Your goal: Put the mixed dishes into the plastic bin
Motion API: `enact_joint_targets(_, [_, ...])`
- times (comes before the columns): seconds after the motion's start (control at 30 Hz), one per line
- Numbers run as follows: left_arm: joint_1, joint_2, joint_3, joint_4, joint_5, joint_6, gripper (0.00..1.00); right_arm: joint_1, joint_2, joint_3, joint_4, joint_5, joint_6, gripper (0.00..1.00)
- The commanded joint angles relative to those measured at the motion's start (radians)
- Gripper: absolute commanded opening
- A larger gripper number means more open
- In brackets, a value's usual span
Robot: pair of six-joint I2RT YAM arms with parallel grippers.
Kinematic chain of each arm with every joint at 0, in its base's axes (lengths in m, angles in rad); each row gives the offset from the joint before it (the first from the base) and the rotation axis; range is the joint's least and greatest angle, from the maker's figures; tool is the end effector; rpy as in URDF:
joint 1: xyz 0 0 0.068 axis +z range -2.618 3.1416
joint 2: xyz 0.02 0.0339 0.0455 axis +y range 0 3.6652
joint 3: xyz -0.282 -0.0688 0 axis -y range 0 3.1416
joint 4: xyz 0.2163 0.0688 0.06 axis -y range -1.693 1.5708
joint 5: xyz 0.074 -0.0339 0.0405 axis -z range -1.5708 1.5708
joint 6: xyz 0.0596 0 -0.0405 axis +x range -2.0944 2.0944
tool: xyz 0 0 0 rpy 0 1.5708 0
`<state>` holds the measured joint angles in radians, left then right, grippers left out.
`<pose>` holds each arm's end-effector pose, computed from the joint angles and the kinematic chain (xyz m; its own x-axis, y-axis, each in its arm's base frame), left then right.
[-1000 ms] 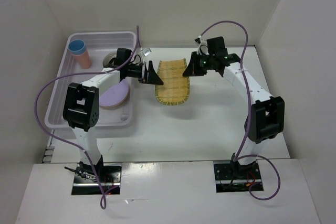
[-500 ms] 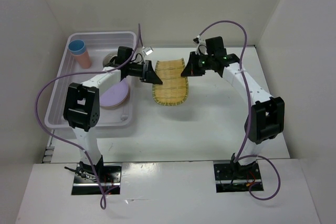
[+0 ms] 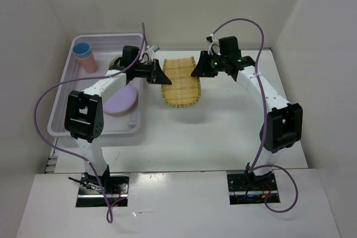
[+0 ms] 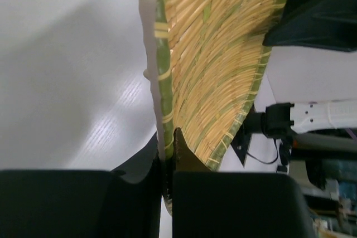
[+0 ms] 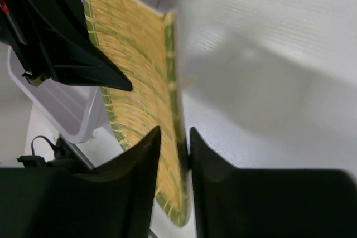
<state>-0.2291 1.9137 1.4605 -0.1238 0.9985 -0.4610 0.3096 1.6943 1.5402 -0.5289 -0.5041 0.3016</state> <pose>0.4021 -0.1452 0.2803 -0.8357 -0.0525 -0.5466 0.4883 0.3842 -0.7835 0.3489 0.1418 0.3398 -0.7592 0.0302 -0.6501 -0.4169 0.7445 0.5215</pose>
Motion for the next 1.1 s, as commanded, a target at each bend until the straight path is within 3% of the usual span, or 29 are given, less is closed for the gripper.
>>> enact_joint_targets(0.0, [0.025, -0.104, 0.085, 0.009, -0.122, -0.015, 0.00, 0.003, -0.039, 0.070, 0.081, -0.011, 0.060, 0.35])
enact_joint_targets(0.07, [0.051, -0.113, 0.097, -0.023, -0.150, -0.015, 0.00, 0.003, -0.039, 0.084, 0.102, -0.011, 0.070, 0.43])
enact_joint_targets(0.23, [0.082, -0.174, 0.074, 0.033, -0.187, -0.114, 0.00, -0.006, -0.028, 0.116, 0.125, -0.011, 0.090, 0.51])
enact_joint_targets(0.4, [0.199, -0.260, 0.110, -0.086, -0.277, -0.137, 0.00, -0.043, -0.064, 0.117, 0.125, -0.002, 0.109, 0.58])
enact_joint_targets(0.5, [0.332, -0.343, 0.031, -0.106, -0.290, -0.237, 0.00, -0.098, -0.110, 0.049, 0.170, 0.009, 0.128, 0.60])
enact_joint_targets(0.7, [0.503, -0.478, -0.127, -0.172, -0.304, -0.223, 0.00, -0.171, -0.122, -0.024, 0.170, 0.021, 0.117, 0.61])
enact_joint_targets(1.07, [0.626, -0.524, -0.367, -0.188, -0.337, -0.229, 0.00, -0.190, -0.140, -0.106, 0.161, 0.065, 0.108, 0.71])
